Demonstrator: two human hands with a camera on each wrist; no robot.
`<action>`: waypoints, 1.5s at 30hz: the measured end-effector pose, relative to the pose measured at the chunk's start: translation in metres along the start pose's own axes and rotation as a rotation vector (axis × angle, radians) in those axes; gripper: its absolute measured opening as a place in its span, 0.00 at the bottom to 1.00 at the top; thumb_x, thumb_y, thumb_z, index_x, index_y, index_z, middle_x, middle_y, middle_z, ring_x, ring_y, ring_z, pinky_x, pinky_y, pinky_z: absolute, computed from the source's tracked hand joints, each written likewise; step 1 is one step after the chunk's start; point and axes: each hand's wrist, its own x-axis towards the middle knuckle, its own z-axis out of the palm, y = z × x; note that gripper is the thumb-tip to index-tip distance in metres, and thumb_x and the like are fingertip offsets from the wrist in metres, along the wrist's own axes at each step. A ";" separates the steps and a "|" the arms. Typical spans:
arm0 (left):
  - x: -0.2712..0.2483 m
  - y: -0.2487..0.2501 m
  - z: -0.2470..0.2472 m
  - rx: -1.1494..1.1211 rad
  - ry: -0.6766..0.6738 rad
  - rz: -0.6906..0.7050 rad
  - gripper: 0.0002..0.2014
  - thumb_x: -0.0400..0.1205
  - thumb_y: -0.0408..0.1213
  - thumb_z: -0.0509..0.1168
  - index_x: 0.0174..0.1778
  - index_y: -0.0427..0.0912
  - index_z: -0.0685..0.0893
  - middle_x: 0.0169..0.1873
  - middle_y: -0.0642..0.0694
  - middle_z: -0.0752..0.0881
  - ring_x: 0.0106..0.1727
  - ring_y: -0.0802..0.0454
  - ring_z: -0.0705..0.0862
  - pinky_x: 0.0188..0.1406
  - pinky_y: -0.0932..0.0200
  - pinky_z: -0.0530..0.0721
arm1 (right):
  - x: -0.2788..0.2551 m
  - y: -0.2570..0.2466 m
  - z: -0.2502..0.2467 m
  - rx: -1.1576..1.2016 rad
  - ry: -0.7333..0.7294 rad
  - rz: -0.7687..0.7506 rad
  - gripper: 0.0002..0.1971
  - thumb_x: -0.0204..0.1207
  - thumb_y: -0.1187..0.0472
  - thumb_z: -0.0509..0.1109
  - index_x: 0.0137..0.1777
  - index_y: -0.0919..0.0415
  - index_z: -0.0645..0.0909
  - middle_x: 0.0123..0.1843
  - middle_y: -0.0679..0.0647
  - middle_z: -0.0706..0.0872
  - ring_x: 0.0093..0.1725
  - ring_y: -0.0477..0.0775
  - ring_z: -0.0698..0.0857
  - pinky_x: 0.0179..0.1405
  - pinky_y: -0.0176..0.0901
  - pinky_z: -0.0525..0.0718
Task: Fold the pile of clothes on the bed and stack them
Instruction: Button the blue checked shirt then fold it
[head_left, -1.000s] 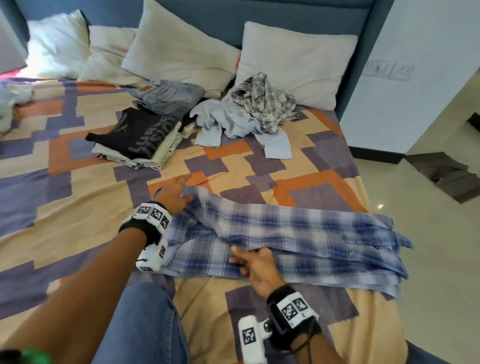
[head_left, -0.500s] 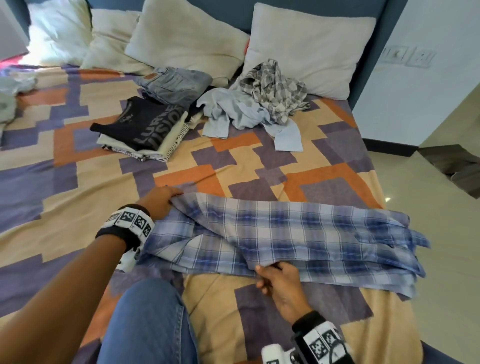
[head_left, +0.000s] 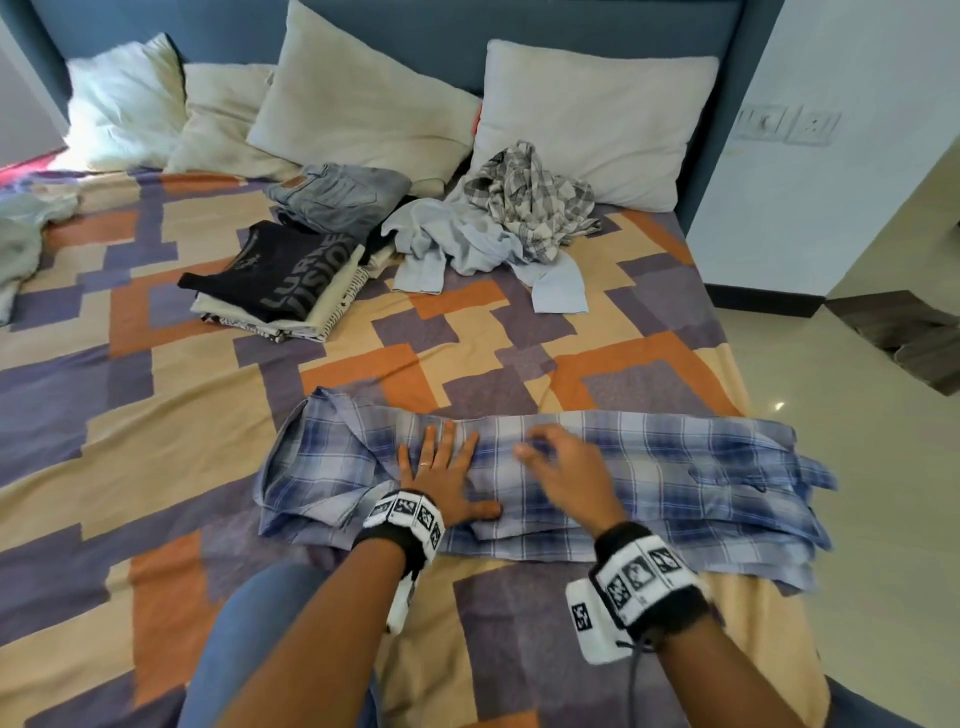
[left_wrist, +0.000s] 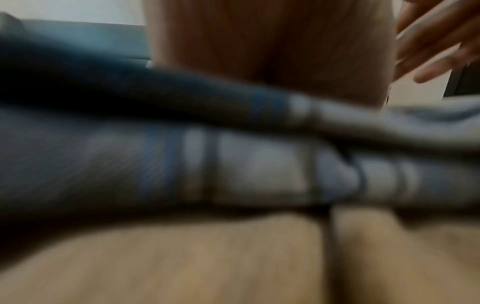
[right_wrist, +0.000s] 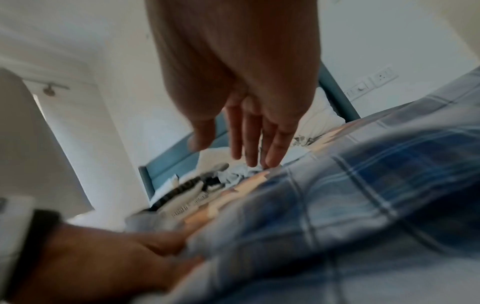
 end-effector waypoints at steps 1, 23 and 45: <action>-0.001 -0.001 0.003 0.005 -0.010 0.010 0.62 0.59 0.85 0.54 0.81 0.63 0.30 0.81 0.50 0.26 0.82 0.42 0.26 0.75 0.26 0.27 | 0.005 0.010 0.006 -0.139 -0.144 -0.012 0.31 0.80 0.39 0.65 0.76 0.57 0.74 0.76 0.56 0.77 0.77 0.56 0.74 0.73 0.50 0.72; -0.015 0.041 -0.020 0.113 -0.175 -0.234 0.73 0.59 0.70 0.77 0.81 0.56 0.25 0.80 0.49 0.23 0.81 0.31 0.27 0.71 0.14 0.42 | -0.031 0.141 -0.176 -0.744 -0.409 0.451 0.32 0.85 0.34 0.48 0.86 0.36 0.44 0.88 0.43 0.44 0.87 0.57 0.42 0.79 0.73 0.38; -0.022 0.217 0.057 0.161 -0.199 0.181 0.52 0.78 0.50 0.65 0.71 0.77 0.22 0.72 0.56 0.12 0.74 0.33 0.16 0.60 0.08 0.33 | -0.065 0.226 -0.174 0.732 0.385 0.931 0.45 0.35 0.45 0.93 0.53 0.68 0.88 0.45 0.65 0.92 0.42 0.69 0.92 0.54 0.64 0.88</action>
